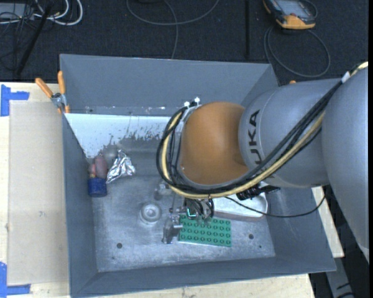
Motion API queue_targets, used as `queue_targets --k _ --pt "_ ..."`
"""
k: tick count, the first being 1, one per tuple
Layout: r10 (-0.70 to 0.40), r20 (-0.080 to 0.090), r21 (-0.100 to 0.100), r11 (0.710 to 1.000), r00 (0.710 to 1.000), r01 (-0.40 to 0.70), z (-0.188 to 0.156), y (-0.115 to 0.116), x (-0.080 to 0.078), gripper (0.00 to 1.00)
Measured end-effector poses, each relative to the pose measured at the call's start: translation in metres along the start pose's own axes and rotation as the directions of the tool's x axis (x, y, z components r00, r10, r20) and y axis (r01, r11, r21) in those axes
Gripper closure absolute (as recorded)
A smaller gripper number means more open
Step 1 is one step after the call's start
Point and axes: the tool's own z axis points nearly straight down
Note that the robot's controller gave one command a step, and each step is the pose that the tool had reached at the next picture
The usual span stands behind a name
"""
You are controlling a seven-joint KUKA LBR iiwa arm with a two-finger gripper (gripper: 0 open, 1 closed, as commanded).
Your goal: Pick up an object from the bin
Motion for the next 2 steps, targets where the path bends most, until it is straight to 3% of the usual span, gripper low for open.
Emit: queue_targets --k 1,2 --pt "0.251 0.01 -0.005 0.968 0.968 -0.251 0.07 0.004 -0.051 0.0" --pt "0.468 0.006 -0.004 0.883 0.883 -0.468 0.042 -0.01 -0.03 0.0"
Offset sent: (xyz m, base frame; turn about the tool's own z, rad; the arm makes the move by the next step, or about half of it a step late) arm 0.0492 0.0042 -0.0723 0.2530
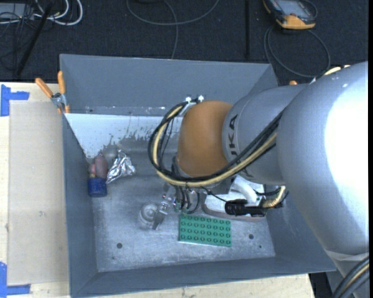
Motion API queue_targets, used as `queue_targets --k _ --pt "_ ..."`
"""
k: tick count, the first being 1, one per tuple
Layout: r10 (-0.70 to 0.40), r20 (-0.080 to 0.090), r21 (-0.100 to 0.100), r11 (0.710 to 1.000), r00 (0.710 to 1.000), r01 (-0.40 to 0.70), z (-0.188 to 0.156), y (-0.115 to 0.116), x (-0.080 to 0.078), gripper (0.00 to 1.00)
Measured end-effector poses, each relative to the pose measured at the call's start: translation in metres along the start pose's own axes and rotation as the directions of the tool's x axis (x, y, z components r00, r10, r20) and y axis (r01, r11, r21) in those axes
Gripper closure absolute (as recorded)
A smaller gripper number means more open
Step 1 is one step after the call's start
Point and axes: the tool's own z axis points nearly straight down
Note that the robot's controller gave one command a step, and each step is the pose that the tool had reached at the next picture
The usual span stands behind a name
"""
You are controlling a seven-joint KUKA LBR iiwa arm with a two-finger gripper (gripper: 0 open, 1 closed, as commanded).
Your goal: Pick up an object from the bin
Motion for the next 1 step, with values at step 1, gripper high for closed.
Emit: queue_targets --k 1 --pt "0.17 0.001 -0.001 0.985 0.985 -0.17 -0.0154 0.0158 0.0166 0.0"
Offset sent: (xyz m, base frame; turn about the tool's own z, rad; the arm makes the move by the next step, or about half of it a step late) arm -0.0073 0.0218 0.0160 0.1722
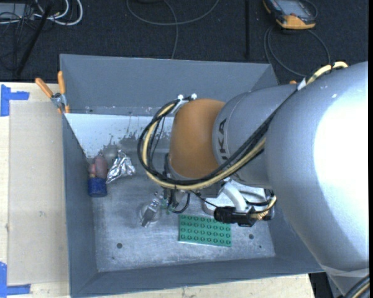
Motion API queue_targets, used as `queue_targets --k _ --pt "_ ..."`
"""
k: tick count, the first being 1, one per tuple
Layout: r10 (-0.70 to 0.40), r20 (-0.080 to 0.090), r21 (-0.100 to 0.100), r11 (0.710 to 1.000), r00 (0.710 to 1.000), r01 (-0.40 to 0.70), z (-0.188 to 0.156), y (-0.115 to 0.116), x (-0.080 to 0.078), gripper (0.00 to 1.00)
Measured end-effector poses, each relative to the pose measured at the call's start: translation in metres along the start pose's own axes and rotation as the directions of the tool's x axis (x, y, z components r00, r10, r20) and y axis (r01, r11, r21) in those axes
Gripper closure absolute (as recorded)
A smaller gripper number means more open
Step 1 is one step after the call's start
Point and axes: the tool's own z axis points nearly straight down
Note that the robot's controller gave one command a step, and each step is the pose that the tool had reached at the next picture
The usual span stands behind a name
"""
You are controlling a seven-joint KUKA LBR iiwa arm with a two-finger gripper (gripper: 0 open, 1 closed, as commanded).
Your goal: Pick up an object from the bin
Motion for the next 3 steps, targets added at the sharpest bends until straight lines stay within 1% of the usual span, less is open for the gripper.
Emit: queue_targets --k 1,2,3 --pt "0.05 0.0 -0.003 0.999 0.999 -0.05 0.045 -0.017 -0.006 0.0" --pt "0.137 0.005 -0.003 0.991 0.991 -0.137 0.043 -0.002 0.007 0.0" --pt "0.136 -0.002 -0.004 0.991 0.991 -0.136 0.042 0.0 0.009 1.0"
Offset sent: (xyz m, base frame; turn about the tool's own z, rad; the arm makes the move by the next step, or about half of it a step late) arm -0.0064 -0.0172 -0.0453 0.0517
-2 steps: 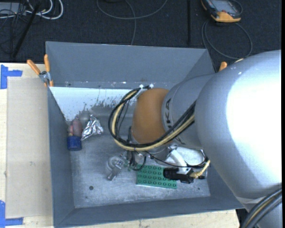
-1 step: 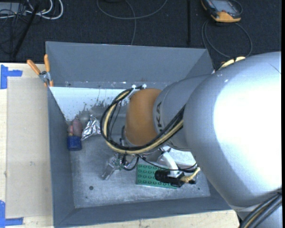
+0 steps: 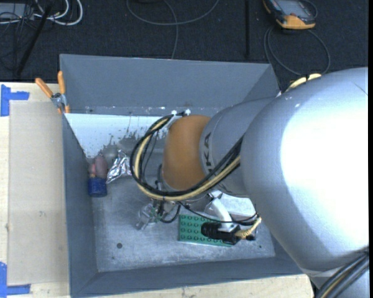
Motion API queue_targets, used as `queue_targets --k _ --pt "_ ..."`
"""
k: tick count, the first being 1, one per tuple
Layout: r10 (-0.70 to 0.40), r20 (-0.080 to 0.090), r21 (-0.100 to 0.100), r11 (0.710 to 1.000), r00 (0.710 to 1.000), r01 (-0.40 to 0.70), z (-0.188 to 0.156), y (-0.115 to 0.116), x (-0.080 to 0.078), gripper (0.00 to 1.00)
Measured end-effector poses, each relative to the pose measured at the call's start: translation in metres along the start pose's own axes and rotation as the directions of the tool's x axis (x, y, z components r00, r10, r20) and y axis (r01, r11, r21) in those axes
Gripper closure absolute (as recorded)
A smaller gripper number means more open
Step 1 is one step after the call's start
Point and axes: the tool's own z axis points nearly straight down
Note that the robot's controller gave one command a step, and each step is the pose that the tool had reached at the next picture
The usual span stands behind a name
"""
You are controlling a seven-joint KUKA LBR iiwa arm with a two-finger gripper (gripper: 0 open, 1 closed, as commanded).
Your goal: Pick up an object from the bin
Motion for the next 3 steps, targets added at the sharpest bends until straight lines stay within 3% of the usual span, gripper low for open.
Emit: queue_targets --k 1,2,3 --pt "-0.002 0.005 -0.001 1.0 1.0 0.002 -0.07 0.001 -0.001 1.0" --pt "-0.006 0.004 0.002 1.0 1.0 0.006 -0.108 0.002 -0.002 1.0" --pt "-0.01 0.003 0.004 1.0 1.0 0.01 -0.124 0.001 -0.003 1.0"
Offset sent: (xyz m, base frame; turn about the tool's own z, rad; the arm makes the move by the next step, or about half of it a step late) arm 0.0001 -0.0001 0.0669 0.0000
